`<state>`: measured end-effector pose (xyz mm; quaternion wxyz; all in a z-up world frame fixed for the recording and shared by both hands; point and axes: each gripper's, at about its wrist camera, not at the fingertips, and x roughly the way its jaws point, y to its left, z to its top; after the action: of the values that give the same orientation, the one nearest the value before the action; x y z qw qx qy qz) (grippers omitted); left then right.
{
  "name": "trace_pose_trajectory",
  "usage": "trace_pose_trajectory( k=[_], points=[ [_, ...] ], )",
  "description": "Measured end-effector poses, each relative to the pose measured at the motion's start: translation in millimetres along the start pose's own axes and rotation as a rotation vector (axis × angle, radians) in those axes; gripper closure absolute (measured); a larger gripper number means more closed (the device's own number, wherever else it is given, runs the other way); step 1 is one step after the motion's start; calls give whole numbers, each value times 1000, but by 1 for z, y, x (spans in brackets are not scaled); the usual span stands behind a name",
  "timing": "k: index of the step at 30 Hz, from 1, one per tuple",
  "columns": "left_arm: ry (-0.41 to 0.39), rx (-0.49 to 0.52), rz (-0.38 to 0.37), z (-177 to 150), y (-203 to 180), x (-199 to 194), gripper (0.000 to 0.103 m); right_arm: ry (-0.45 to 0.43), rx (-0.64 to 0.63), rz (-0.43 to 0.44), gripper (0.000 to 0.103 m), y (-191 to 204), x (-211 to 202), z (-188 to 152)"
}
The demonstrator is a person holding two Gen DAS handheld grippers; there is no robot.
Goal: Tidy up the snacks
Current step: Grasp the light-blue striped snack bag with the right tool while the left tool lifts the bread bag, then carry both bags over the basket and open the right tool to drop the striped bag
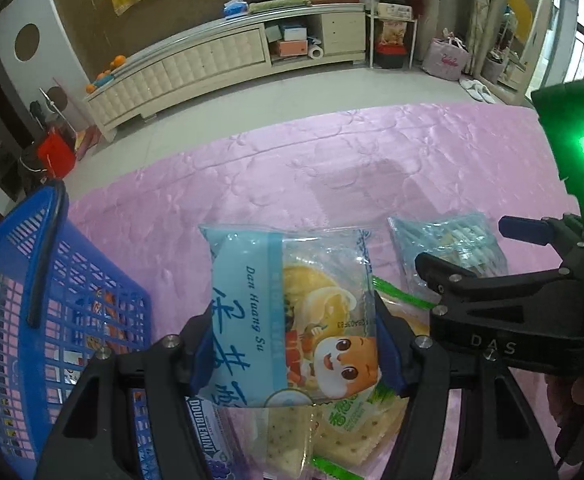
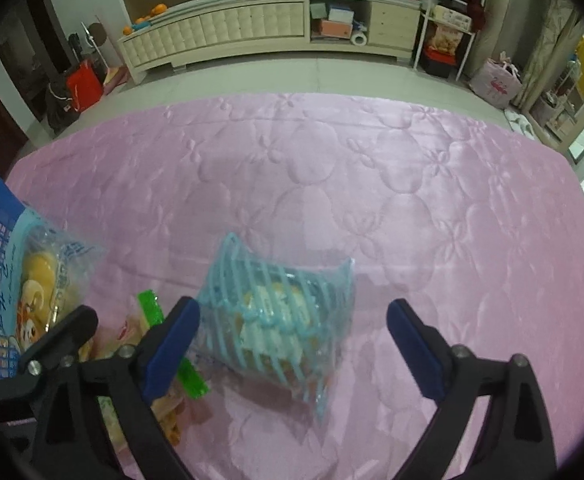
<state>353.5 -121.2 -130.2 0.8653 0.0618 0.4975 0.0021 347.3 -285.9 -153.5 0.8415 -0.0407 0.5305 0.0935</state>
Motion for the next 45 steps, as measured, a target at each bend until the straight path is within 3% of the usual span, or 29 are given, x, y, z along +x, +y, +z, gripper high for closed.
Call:
trace_pose_trajectory(
  k=[7, 12, 17, 22, 26, 35, 45],
  points=[
    [5, -15, -1, 0, -2, 0, 40, 8, -1, 38, 7, 1, 2, -3],
    [-8, 22, 47, -1, -4, 0, 40, -9, -5, 39, 7, 7, 3, -5],
    [-1, 16, 34, -5, -2, 2, 40, -19, -11, 64, 7, 8, 6, -9],
    [5, 23, 32, -5, -1, 1, 40, -67, -73, 32, 29, 8, -2, -24],
    [-2, 22, 0, -5, -3, -4, 40, -76, -53, 23, 32, 0, -12, -31],
    [-56, 24, -52, -15, -10, -43, 40, -152, -30, 26, 32, -1, -74, -40],
    [-151, 7, -89, -27, 0, -122, 40, -234, -39, -9, 32, 21, -147, -56]
  ],
)
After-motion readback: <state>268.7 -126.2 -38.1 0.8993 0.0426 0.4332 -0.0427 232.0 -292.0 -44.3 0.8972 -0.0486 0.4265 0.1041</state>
